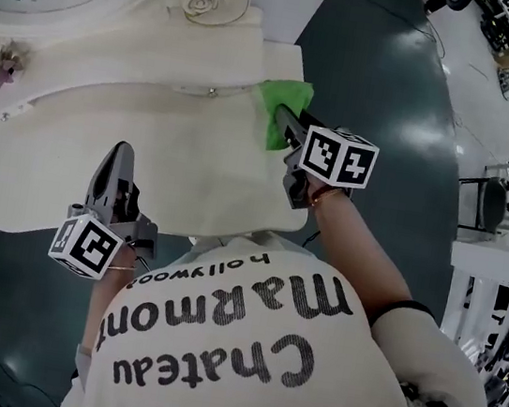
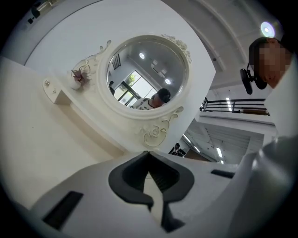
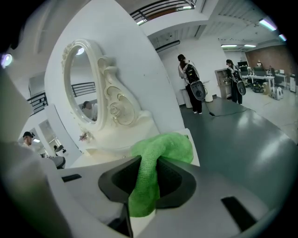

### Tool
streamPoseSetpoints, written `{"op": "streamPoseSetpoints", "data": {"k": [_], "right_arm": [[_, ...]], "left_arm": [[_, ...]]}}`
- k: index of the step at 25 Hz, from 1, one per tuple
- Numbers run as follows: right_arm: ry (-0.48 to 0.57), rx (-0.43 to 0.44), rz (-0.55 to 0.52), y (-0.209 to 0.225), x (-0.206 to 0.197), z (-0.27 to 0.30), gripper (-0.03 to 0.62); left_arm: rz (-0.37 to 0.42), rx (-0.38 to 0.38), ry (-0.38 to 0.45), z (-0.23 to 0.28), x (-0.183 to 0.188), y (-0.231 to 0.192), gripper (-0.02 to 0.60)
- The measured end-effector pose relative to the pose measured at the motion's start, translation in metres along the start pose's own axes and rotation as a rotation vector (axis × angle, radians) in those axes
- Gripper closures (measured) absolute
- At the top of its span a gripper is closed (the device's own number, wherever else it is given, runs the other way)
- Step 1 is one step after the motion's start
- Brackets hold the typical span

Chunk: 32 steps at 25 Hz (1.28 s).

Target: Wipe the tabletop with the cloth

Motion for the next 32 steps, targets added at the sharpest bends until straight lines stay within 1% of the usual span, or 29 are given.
{"op": "streamPoseSetpoints", "data": {"k": [2,6,10,13,15,19,21,27,32], "right_arm": [[-0.005,0.001,-0.01,0.007,0.006,0.002,0.488],[-0.023,0.015,-0.04,0.021,0.016,0.01,0.488],[-0.058,0.021,-0.075,0.038,0.026,0.025,0.488],[-0.097,0.015,-0.114,0.054,0.033,0.038,0.488],[-0.113,0.037,-0.1,0.06,0.035,0.051,0.488],[-0.109,0.109,-0.002,0.067,0.036,0.079,0.49],[-0.121,0.134,0.018,0.069,0.035,0.09,0.49],[-0.185,0.179,0.005,0.075,0.034,0.108,0.49],[-0.269,0.162,-0.047,0.076,0.029,0.12,0.493]], "left_arm": [[-0.012,0.005,-0.007,0.003,-0.005,0.004,0.575],[-0.002,0.02,-0.002,0.003,-0.011,0.014,0.574],[0.017,0.049,-0.006,-0.004,-0.015,0.022,0.575],[0.016,0.084,-0.014,-0.009,-0.02,0.021,0.575],[0.017,0.121,-0.003,-0.018,-0.018,0.016,0.575],[0.029,0.195,0.022,-0.038,-0.012,0.009,0.575],[0.031,0.224,0.034,-0.046,-0.008,0.006,0.575],[0.026,0.273,0.049,-0.058,-0.008,-0.001,0.575],[0.015,0.276,0.058,-0.056,-0.009,-0.002,0.575]]}}
Point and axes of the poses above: the fingertips, and each gripper's own axes: z forward along the fingers, y to its right, x out of its top, the point moved 5 cm from there along -z, backward along the fingers, and after that the axes turned 13 degrees about x, right-handed, at the moved point
